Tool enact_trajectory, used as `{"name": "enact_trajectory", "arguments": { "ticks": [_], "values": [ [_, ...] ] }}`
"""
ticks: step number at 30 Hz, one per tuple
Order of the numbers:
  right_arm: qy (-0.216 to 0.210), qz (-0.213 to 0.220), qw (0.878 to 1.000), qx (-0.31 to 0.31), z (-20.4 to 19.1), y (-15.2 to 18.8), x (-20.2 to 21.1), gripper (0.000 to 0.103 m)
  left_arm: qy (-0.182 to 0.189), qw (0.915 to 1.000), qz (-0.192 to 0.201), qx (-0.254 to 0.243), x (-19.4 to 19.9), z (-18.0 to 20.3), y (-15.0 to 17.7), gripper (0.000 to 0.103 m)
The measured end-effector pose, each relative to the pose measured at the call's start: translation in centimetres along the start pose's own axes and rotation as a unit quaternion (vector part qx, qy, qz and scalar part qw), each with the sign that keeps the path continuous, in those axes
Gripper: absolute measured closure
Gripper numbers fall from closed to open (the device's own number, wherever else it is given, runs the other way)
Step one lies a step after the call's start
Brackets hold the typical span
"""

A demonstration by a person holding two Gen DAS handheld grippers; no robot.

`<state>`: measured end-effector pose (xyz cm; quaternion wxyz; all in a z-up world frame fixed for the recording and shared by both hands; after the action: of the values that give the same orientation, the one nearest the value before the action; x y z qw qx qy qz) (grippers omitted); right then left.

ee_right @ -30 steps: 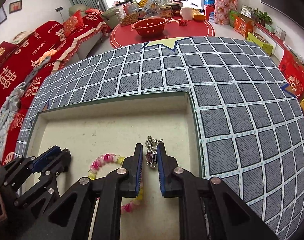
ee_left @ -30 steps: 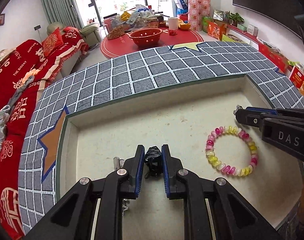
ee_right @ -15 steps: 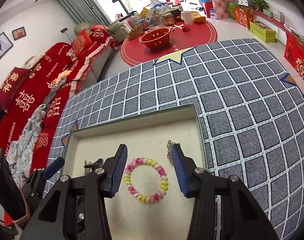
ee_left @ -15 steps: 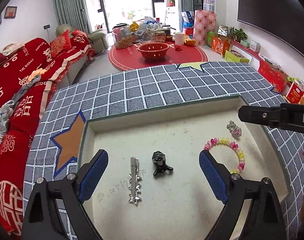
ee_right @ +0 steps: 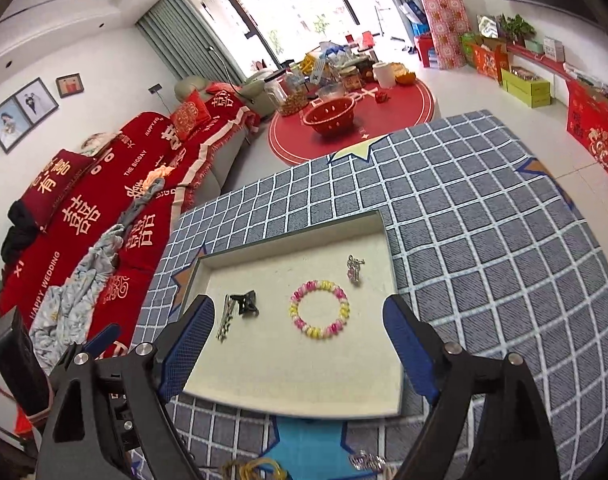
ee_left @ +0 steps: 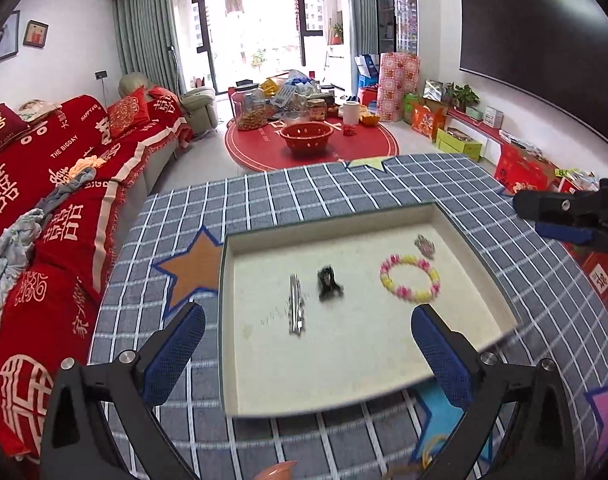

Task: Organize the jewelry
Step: 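Withdraw both tools from the tray back toward the remaining jewelry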

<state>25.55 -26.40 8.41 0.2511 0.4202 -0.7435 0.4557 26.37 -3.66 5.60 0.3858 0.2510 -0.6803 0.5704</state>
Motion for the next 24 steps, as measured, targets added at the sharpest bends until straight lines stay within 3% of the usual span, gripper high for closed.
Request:
{"name": "enact_trajectory", "arguments": {
  "ticks": [5,11,24],
  "values": [
    [0.011,0.028,1.0,0.006,0.0,3.1,3.0,0.014,-0.005,0.9999,0.004,0.015,1.5,-0.6,3.3,0.0],
    [0.02,0.041,0.999,-0.007,0.5,6.1,5.3,0.014,0.011,0.9994,-0.032,0.009,0.9,-0.3,6.8,0.0],
    [0.079,-0.086,0.993,-0.023,3.2,14.5,2.3,0.014,0.0,0.9966,-0.082,-0.012,-1.4,1.2,11.7,0.0]
  ]
}}
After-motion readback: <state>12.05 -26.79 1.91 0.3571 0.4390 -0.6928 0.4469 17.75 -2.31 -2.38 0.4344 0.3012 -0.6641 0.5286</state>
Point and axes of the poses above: each gripper's, at about its wrist camera, not at the fingertips, and x roughly against the way its jaws point, z to its right, y to its underside, the point moved 2 cm from there along -x, roughly the way its jaws point, and after that the axes turned 11 degrees about -z, right-handed, at the moved point
